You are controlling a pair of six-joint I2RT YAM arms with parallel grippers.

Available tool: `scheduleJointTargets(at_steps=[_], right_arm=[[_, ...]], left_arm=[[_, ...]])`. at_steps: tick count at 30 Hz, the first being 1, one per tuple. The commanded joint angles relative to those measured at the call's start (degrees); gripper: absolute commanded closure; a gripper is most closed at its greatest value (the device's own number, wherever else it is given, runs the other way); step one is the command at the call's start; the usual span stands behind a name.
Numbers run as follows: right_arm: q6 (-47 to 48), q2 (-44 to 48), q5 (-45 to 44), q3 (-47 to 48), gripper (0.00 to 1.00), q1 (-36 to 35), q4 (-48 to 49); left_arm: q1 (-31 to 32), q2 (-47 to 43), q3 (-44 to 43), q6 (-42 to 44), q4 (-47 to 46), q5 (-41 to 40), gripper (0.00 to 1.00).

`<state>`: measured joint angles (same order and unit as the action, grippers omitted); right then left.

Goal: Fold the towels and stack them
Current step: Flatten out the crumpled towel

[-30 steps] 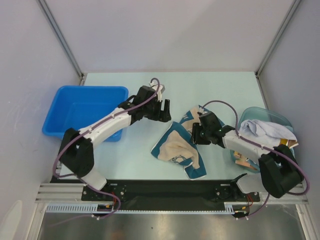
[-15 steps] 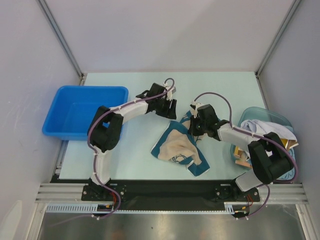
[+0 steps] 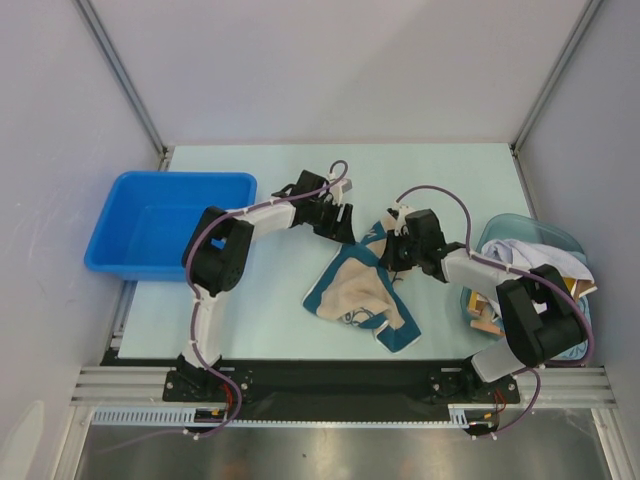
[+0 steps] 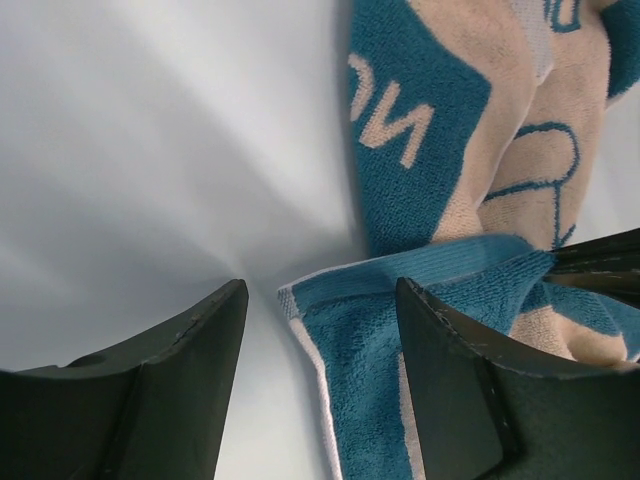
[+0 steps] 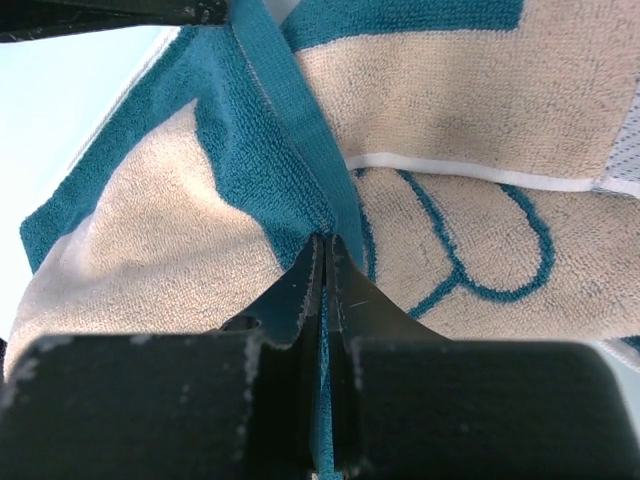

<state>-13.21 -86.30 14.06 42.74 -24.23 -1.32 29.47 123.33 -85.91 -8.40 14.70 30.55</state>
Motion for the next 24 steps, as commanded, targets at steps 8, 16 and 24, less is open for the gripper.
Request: scheduleJointTargets(at_steps=[8, 16, 24], right_arm=[[0.21, 1.57, 1.32, 0.06, 1.0, 0.58, 2.03], [-0.94, 3.07, 0.7, 0.85, 0.98, 0.94, 0.54], [-6.99, 5.35, -5.53, 12.44, 0.63, 0.94, -17.11]], left_arm=[[-0.21, 2.36, 0.22, 1.37, -0.64, 6.28, 0.41], [-0.29, -0.36, 2.68, -1.09, -2.39, 7.42, 0.85], [-0.99, -6.6, 4.86, -4.16, -0.02, -0.29, 1.0]])
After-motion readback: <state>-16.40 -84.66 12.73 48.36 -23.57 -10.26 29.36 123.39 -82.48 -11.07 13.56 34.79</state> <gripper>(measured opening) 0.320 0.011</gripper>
